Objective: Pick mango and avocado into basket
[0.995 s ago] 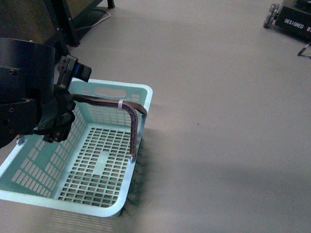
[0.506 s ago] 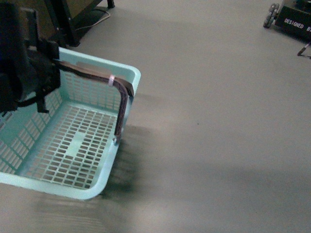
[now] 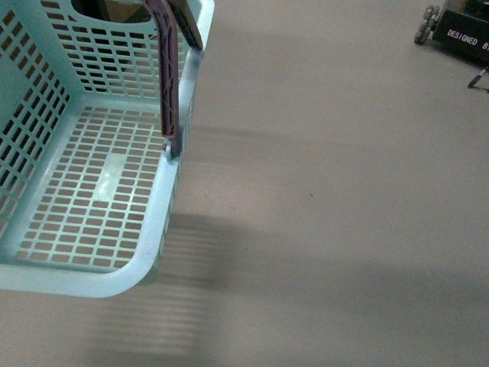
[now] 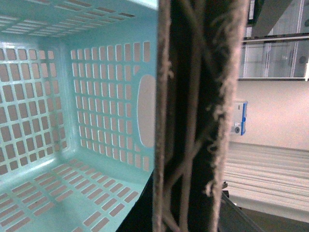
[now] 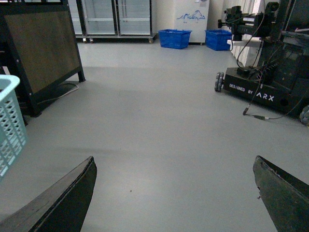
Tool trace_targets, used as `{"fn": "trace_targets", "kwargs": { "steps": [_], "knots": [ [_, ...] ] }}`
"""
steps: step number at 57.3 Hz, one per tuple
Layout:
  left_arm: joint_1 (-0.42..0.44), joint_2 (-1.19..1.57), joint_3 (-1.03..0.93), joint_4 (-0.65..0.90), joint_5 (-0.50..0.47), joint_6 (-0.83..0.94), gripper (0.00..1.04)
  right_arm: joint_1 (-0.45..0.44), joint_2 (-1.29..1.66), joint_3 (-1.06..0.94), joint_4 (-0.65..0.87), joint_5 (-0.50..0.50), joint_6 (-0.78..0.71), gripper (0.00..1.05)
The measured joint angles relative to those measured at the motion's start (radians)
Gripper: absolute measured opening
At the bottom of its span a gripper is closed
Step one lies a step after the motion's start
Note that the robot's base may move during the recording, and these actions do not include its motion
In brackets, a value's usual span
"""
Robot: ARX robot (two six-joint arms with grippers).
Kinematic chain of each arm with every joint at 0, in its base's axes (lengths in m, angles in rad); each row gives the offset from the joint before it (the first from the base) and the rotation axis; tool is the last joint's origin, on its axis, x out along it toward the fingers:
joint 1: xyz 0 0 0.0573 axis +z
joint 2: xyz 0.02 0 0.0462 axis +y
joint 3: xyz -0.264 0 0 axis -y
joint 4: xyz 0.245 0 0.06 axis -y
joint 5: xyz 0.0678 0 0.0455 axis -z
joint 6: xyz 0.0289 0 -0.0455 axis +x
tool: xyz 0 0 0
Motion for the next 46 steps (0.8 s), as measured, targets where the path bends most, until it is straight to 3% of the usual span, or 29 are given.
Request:
{"fn": "trace_targets", "kwargs": {
  "steps": [16, 46],
  "knots": [
    [-0.072, -0.314, 0.042, -0.387, -0.094, -0.048, 0.07, 0.0, 0.0, 0.0, 0.0, 0.0, 0.0, 0.97],
    [-0.106, -0.461, 0.063, -0.531, -0.172, -0.026, 0.07, 0.0, 0.0, 0.0, 0.0, 0.0, 0.0, 0.97]
  ]
}}
